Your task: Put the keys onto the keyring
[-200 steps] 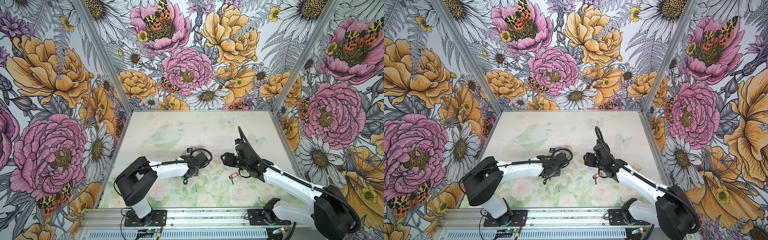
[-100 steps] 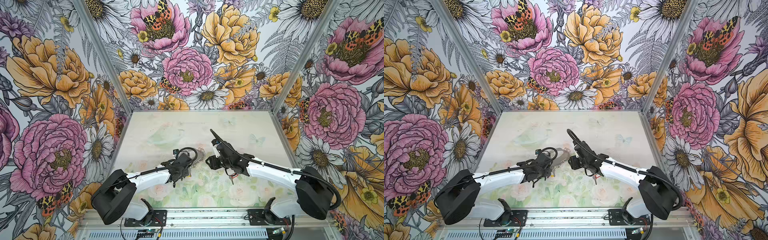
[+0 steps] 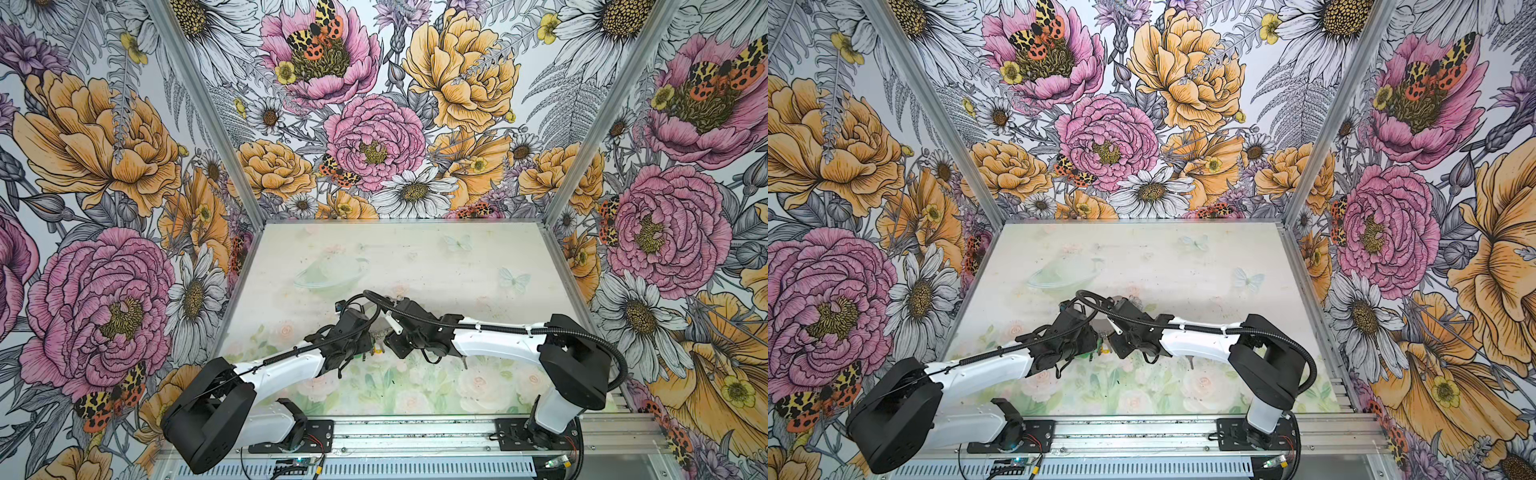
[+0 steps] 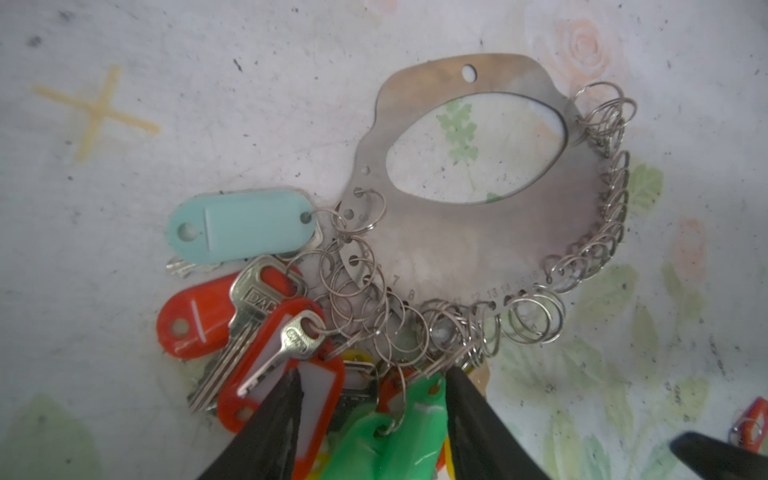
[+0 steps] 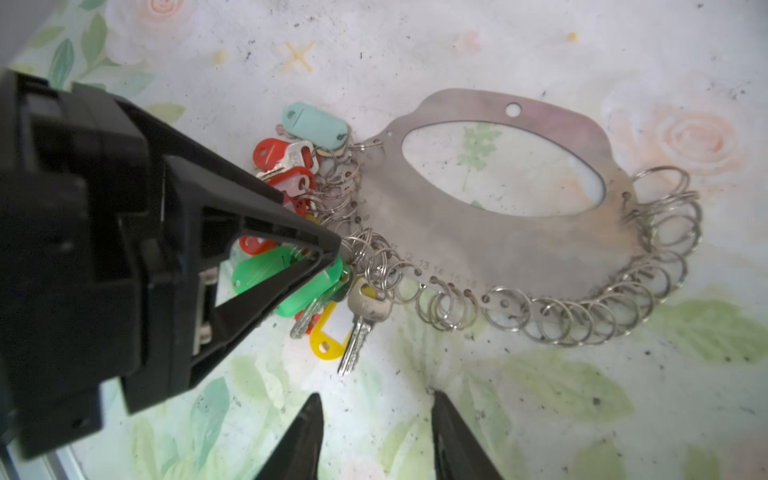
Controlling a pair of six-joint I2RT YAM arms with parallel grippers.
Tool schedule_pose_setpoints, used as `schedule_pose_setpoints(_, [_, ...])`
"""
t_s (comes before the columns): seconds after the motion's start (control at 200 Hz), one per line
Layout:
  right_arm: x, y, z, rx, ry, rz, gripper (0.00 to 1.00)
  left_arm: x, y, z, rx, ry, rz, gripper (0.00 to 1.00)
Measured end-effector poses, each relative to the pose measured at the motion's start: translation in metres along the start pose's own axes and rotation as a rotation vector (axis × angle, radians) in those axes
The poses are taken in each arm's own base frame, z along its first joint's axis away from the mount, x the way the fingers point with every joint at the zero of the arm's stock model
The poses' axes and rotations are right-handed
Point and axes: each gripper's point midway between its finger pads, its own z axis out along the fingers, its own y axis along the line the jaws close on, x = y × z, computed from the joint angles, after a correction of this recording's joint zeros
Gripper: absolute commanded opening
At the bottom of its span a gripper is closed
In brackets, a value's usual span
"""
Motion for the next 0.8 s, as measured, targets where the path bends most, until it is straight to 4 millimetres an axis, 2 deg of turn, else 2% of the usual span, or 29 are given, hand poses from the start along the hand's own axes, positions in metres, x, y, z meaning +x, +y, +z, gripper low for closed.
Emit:
schedule_pose_setpoints(0.1, [0.001, -0.002, 0.01, 0.028, 0.012, -0.027, 0.41, -0.001, 0.0, 0.0, 0.014, -0.005, -0.013, 0.57])
schedule_pose_setpoints(0.22, [0.0, -0.006, 0.018, 0.074, 0.014, -0.06, 0.46, -0.002, -0.001, 0.0, 0.031, -0.017, -0.031, 0.59])
schedule_pose_setpoints(0.37, [-0.005, -0.011, 0.021, 0.114, -0.002, -0.08, 0.47, -0.001, 0.0, -0.001, 0.052, -0.029, -0.047, 0.6])
schedule_pose_setpoints(0.54, [-0.014, -0.013, 0.025, 0.135, -0.028, -0.089, 0.53, -0.002, -0.001, -0.002, 0.064, -0.038, -0.062, 0.6])
schedule_pose_setpoints(0.796, [-0.015, -0.016, 0.034, 0.153, -0.024, -0.089, 0.58, -0.002, 0.0, -0.002, 0.072, -0.047, -0.078, 0.6])
